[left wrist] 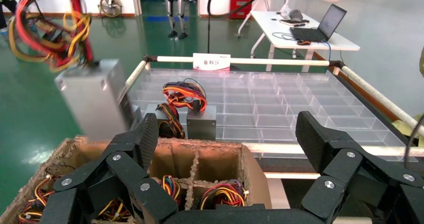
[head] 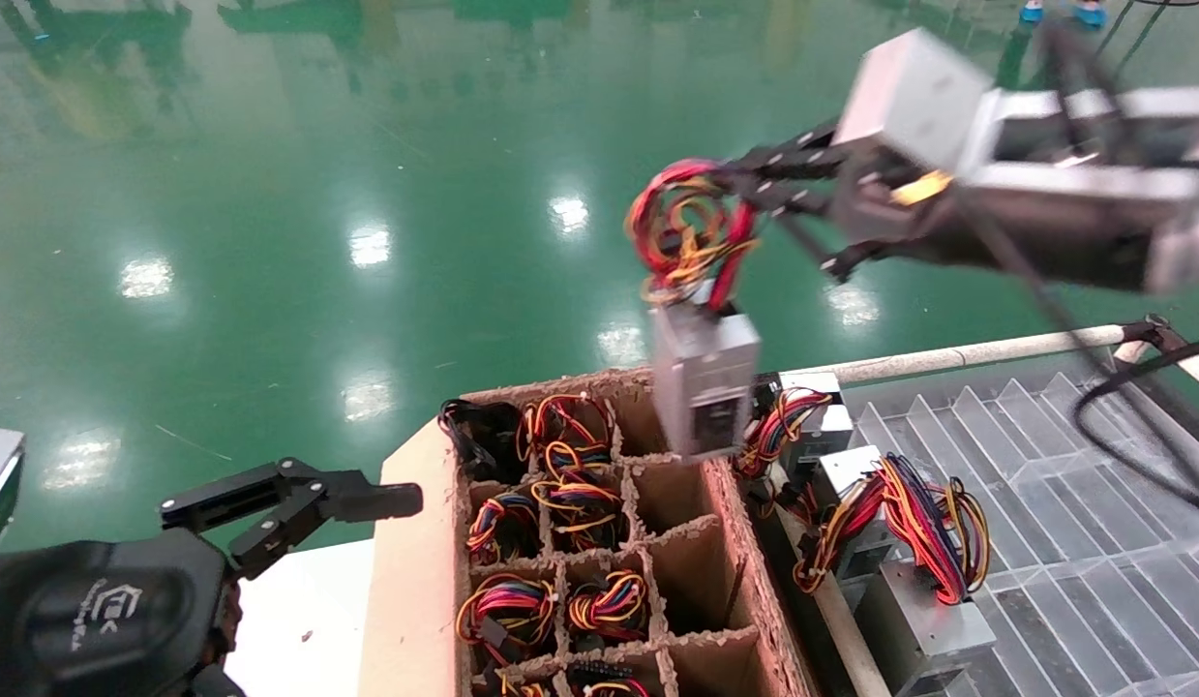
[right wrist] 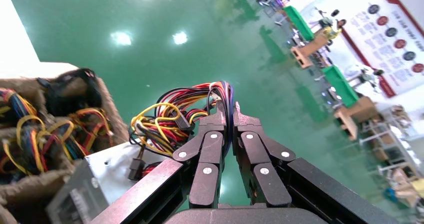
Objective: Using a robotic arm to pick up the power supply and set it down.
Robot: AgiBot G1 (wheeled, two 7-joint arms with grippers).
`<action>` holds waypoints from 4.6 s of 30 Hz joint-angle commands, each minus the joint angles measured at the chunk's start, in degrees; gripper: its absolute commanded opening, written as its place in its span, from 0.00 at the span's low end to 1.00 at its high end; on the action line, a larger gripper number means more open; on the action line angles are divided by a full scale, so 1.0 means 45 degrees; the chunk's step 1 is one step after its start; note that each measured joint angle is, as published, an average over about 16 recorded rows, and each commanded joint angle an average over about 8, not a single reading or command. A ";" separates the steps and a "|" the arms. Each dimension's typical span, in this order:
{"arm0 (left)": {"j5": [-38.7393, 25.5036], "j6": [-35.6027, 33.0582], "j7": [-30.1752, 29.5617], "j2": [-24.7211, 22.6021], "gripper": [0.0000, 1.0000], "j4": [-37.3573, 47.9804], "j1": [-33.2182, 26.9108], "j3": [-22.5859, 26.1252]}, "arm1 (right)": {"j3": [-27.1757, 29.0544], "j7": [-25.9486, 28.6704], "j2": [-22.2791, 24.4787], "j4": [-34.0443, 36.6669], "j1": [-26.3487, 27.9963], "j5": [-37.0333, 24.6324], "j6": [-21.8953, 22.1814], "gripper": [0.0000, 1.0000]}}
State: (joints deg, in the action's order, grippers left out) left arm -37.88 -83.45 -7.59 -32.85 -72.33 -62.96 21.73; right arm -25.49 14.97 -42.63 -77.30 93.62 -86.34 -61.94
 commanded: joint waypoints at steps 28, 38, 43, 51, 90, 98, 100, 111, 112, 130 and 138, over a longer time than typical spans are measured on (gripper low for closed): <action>0.0002 0.0001 0.0001 0.0001 1.00 0.0000 -0.0001 0.0003 | 0.1937 -0.0796 0.6483 0.0224 -0.1829 0.2242 -0.1762 0.00; 0.0002 0.0001 0.0002 0.0001 1.00 0.0000 -0.0001 0.0003 | 0.1863 -0.2050 0.8106 0.1024 -0.4318 0.4668 -0.2225 0.00; 0.0003 0.0001 0.0002 0.0001 1.00 0.0000 -0.0001 0.0004 | 0.1615 -0.3137 0.8601 0.1572 -0.5359 0.5770 -0.2432 0.00; 0.0003 0.0002 0.0002 0.0002 1.00 0.0000 -0.0001 0.0005 | 0.1073 -0.4150 0.9170 0.1918 -0.6371 0.6862 -0.3047 0.00; 0.0005 0.0003 0.0004 0.0003 1.00 0.0000 -0.0002 0.0008 | 0.0624 -0.2662 0.7956 0.0796 -0.6131 0.6111 -0.4445 0.00; 0.0006 0.0003 0.0004 0.0003 1.00 0.0000 -0.0002 0.0009 | 0.0494 -0.2515 0.7510 0.1324 -0.5754 0.5334 -0.4814 0.00; 0.0006 0.0003 0.0004 0.0003 1.00 0.0000 -0.0002 0.0009 | 0.0451 -0.2518 0.7378 0.1488 -0.5654 0.5132 -0.4905 0.00; 0.0007 0.0004 0.0005 0.0004 1.00 0.0000 -0.0003 0.0010 | 0.0203 -0.2441 0.6693 0.2217 -0.5051 0.4222 -0.5465 0.15; 0.0007 0.0004 0.0005 0.0004 1.00 0.0000 -0.0003 0.0010 | 0.0180 -0.2411 0.6647 0.2244 -0.4995 0.4149 -0.5512 0.27; 0.0011 0.0007 0.0006 0.0004 1.00 0.0004 0.0001 0.0008 | 0.0089 -0.2252 0.6437 0.2350 -0.4720 0.3806 -0.5695 1.00; 0.0011 0.0006 0.0006 0.0004 1.00 0.0003 0.0000 0.0009 | 0.0099 -0.2265 0.6458 0.2346 -0.4761 0.3897 -0.5684 1.00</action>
State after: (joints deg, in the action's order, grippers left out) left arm -37.83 -83.42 -7.57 -32.83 -72.31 -62.96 21.77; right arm -25.05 4.76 -13.66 -66.61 72.24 -68.68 -87.61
